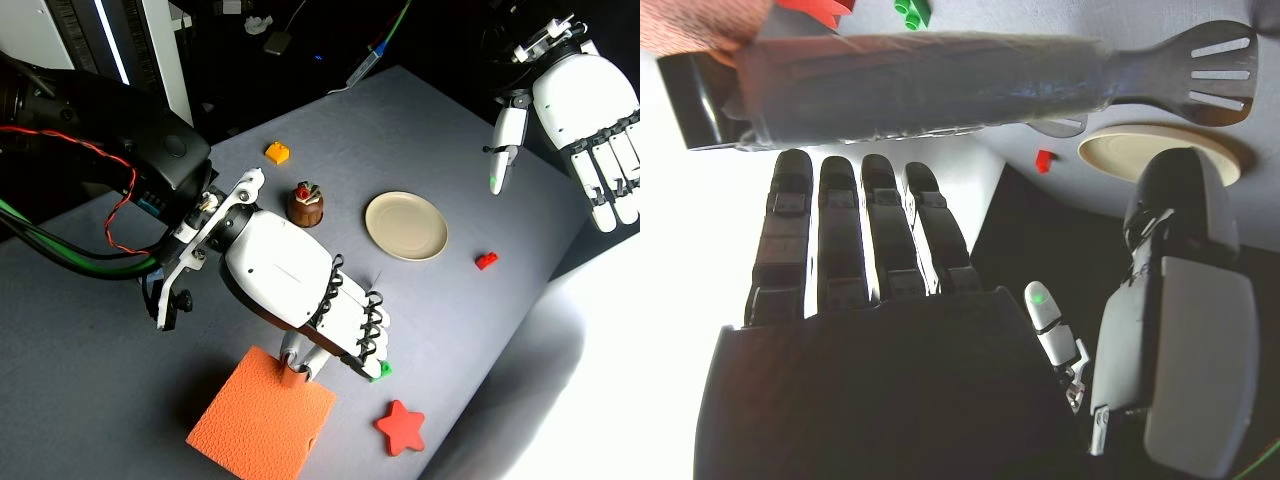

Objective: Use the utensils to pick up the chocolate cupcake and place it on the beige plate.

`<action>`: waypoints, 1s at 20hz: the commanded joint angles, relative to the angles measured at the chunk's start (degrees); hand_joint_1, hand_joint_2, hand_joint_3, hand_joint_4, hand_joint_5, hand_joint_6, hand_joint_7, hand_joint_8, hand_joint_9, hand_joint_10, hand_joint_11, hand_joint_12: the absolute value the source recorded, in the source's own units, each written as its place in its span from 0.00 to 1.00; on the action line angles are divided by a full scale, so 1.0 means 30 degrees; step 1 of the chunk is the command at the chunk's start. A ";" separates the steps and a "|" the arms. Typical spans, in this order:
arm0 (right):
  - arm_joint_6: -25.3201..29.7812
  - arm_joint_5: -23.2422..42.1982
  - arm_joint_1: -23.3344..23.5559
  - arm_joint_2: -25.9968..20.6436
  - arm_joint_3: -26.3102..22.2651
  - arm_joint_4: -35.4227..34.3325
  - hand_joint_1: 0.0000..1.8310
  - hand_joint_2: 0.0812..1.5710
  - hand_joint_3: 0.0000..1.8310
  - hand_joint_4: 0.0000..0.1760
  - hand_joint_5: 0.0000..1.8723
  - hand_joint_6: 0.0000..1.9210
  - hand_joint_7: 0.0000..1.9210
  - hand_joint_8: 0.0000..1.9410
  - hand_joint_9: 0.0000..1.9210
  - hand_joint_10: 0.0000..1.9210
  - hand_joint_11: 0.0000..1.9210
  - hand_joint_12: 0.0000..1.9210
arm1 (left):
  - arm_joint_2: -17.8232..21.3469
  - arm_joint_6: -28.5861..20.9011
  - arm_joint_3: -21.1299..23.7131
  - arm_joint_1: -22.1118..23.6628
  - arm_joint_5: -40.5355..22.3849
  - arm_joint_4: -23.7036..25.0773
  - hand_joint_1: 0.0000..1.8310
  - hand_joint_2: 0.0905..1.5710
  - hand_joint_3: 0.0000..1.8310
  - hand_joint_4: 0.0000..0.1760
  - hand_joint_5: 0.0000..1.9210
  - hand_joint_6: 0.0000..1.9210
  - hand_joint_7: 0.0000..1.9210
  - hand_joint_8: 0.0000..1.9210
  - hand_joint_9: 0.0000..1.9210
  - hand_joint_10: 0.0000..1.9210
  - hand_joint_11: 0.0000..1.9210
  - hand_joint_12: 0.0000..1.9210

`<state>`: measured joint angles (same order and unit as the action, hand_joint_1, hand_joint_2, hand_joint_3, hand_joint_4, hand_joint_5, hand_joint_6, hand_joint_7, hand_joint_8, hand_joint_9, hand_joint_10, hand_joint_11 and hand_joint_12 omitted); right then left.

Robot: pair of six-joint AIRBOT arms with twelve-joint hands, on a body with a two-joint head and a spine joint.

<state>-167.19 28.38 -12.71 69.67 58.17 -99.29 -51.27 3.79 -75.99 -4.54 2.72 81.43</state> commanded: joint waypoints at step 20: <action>-0.0510 -0.0925 -0.0211 0.0377 0.1091 -0.0904 0.45 0.64 0.01 0.00 0.00 0.00 0.00 0.00 0.00 0.00 0.00 0.00 | 0.0205 0.0090 0.0029 0.0291 0.0222 0.0186 0.03 0.70 0.00 0.00 0.00 0.00 0.00 0.00 0.00 0.00 0.00 0.00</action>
<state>-168.55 25.98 -13.76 71.09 61.45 -103.92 -51.27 3.81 -75.81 -4.51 3.27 81.36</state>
